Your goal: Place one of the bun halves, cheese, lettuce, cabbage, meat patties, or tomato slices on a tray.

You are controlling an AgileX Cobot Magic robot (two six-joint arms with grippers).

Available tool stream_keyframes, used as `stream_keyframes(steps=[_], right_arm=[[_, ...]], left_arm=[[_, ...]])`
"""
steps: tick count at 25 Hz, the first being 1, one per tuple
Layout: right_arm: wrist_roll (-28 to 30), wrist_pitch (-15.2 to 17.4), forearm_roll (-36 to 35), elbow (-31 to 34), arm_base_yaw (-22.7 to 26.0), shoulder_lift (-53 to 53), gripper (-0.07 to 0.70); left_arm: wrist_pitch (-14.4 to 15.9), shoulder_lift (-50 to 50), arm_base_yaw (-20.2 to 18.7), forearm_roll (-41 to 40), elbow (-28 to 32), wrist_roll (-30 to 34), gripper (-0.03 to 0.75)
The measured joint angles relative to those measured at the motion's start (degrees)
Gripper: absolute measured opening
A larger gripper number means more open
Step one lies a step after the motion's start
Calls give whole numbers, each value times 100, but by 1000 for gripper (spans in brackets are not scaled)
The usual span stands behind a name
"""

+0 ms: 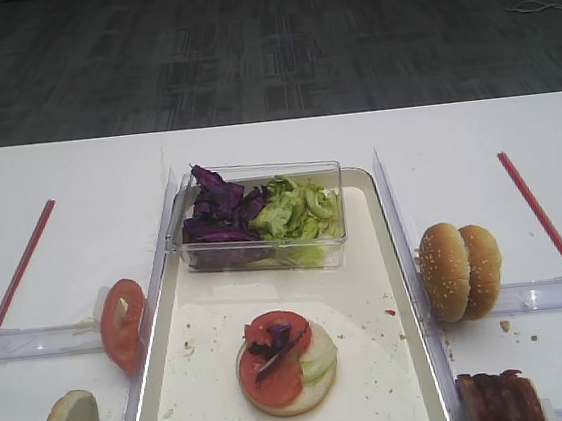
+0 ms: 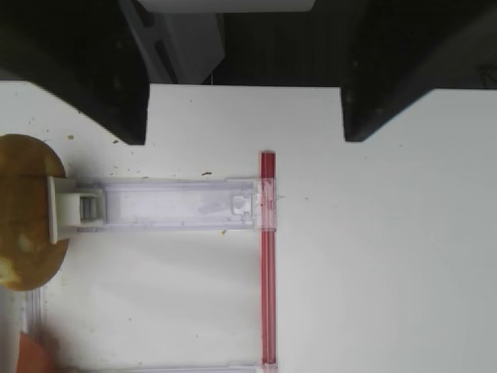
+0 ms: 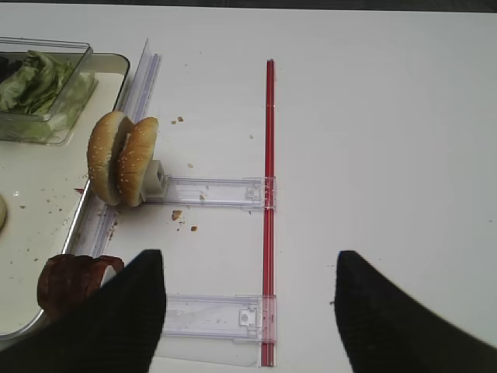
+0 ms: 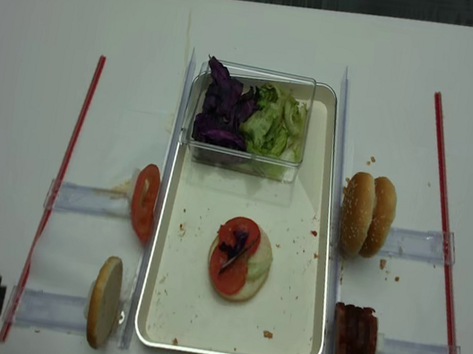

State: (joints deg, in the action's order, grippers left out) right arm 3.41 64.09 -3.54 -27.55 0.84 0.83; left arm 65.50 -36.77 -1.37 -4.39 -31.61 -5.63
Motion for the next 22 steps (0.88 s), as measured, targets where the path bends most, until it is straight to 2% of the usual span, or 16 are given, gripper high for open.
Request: stream_keyframes(steps=[5,22], right_arm=[[0,0,0,0,0,0,506],[0,0,0,0,0,0,506]], left_arm=[[66,874,0,0,326,0,512],[144,3025,0,14,340,22,512]])
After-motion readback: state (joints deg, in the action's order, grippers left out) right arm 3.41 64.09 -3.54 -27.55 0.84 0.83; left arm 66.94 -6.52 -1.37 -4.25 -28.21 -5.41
